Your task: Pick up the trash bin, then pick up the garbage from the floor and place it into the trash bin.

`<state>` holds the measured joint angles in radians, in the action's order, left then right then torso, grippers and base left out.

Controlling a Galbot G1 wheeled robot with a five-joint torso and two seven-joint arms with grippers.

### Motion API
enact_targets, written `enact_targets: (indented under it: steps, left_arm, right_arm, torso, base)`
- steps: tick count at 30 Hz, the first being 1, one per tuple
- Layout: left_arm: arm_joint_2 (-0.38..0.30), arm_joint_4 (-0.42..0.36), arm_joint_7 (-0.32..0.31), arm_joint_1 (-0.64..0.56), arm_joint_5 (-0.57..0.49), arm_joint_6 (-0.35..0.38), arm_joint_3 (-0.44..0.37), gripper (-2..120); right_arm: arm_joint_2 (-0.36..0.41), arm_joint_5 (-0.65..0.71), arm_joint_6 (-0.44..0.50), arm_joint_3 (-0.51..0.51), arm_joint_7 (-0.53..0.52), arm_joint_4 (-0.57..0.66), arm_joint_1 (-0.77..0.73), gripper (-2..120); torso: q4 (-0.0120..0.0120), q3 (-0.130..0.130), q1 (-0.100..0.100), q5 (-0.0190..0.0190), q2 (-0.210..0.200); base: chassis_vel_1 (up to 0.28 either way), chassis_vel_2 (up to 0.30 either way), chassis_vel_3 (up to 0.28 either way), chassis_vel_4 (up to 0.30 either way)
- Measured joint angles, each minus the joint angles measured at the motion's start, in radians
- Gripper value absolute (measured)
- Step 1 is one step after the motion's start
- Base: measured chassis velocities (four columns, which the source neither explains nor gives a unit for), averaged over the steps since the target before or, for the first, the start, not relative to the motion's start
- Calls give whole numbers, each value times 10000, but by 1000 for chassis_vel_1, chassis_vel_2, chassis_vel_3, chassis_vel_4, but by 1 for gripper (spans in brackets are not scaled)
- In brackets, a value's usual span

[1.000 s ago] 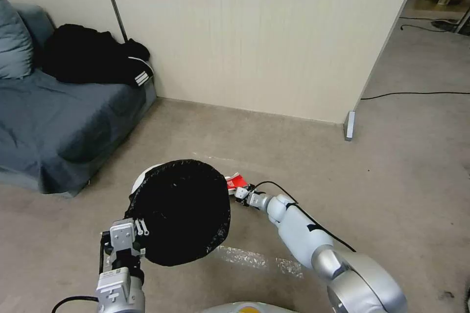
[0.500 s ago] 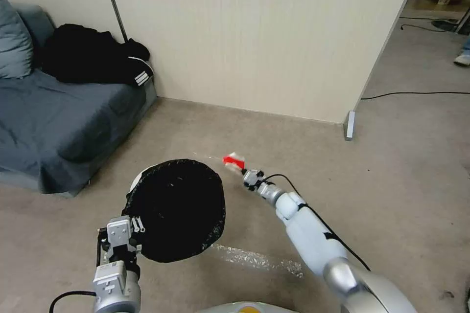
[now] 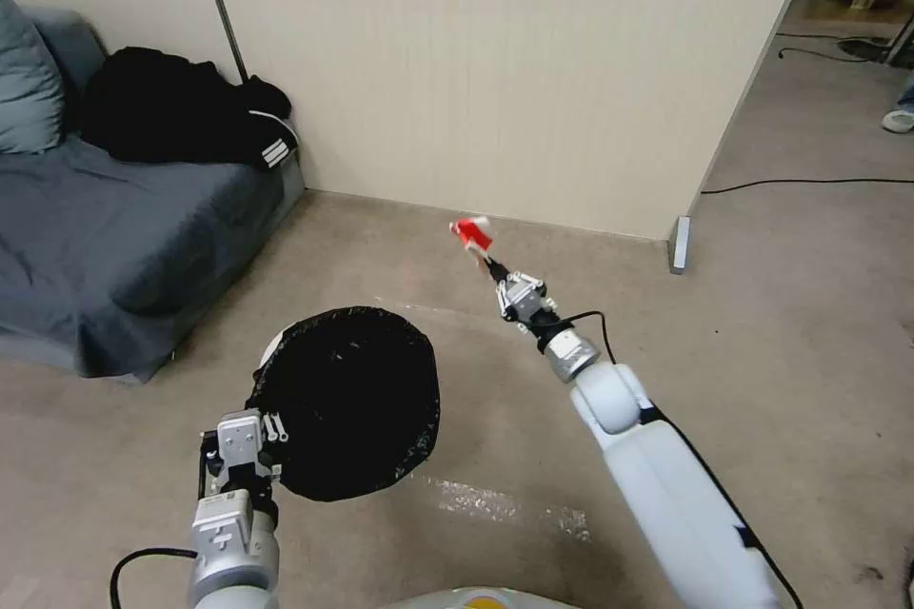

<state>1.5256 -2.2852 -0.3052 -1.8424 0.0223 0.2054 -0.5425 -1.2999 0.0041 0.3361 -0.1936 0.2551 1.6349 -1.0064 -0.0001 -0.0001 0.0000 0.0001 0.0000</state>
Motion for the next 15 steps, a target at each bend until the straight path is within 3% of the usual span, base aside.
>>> enact_targets:
  steps: [6,9,15]
  left_arm:
    - [-29,85,15,113,-22,38,70,1]
    - [-38,105,52,153,-33,55,118,1]
    - [-23,128,71,147,-15,56,152,1]
  right_arm:
    - [719,1658,197,412,1147,1940,-775,0]
    - [1476,2510,209,989,1521,2888,-1442,0]
    - [2123,2582,204,1815,1615,3442,-2168,0]
  torso:
    - [1,0,-1,-1,0]
    - [0,0,-1,-2,0]
    - [1,0,-1,-1,0]
  base:
    - [0,0,0,0]
    - [0,0,0,0]
    - [0,0,0,0]
